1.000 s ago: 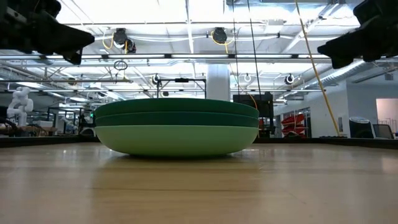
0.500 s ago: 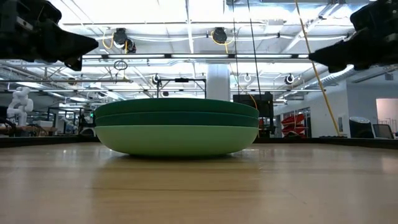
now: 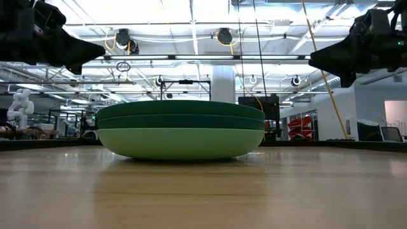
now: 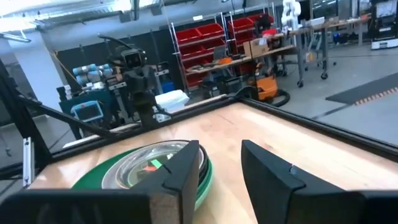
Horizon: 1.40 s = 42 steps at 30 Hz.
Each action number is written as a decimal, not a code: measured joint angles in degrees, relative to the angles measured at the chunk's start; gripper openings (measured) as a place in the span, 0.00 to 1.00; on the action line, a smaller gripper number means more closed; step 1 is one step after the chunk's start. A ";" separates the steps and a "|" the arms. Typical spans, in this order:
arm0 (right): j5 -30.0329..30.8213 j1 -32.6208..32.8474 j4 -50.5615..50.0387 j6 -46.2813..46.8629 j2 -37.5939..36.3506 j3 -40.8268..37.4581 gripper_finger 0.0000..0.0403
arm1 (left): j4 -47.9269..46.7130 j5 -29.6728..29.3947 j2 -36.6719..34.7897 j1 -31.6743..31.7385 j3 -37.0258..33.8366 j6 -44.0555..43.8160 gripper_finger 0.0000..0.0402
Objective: Stack plastic plates
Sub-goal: Return to Home Position
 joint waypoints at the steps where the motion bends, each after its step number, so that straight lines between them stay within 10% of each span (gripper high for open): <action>1: 0.00 0.00 -0.01 0.19 0.01 0.00 0.29 | -0.04 -0.93 0.00 0.11 0.00 0.05 0.13; 42: -0.24 0.02 0.65 -0.68 0.01 -0.17 0.29 | -1.29 -2.52 0.00 0.16 0.00 1.03 0.13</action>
